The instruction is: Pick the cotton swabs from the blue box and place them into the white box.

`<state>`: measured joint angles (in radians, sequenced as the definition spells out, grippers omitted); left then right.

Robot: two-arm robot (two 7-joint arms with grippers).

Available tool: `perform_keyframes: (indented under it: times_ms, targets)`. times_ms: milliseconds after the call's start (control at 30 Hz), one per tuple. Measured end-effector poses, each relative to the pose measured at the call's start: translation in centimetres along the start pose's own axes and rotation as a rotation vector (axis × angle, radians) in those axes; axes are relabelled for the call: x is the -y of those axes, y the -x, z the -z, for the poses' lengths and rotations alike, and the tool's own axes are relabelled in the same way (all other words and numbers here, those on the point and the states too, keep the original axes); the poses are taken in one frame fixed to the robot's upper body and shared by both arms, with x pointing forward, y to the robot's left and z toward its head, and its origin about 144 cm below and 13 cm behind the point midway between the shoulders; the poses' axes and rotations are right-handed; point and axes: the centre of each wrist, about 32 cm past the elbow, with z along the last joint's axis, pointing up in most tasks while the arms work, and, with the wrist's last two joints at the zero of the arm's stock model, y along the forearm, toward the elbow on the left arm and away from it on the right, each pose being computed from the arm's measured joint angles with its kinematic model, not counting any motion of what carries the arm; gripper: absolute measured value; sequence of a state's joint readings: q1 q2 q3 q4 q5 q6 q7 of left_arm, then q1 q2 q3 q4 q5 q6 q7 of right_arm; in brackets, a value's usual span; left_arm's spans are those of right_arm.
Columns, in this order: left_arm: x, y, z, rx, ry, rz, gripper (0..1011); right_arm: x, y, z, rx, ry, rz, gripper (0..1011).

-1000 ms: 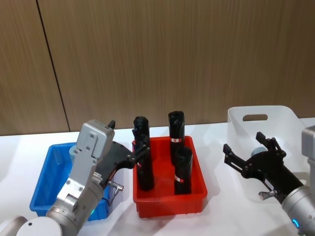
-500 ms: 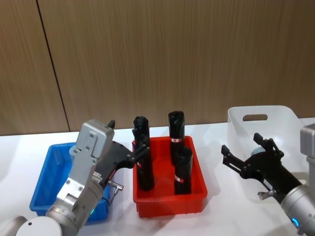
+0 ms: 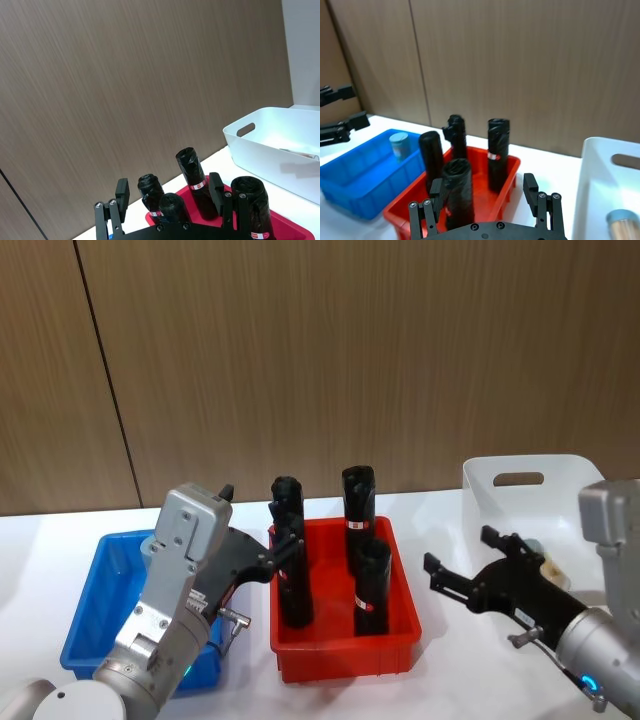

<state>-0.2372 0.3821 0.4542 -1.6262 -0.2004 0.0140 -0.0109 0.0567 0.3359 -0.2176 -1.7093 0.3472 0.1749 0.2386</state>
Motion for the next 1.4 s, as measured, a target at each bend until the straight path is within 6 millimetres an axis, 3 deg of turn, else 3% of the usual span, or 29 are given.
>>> perform_keyframes:
  times_ms: [833, 1400]
  targets:
    - [0.0, 0.0, 0.0, 0.000, 0.000, 0.000, 1004, -7.3, -1.4, 1.1, -0.030, 0.159, -0.186, 1001]
    - [0.0, 0.0, 0.0, 0.000, 0.000, 0.000, 1004, -10.3, -1.1, 1.6, -0.020, 0.185, -0.201, 1002]
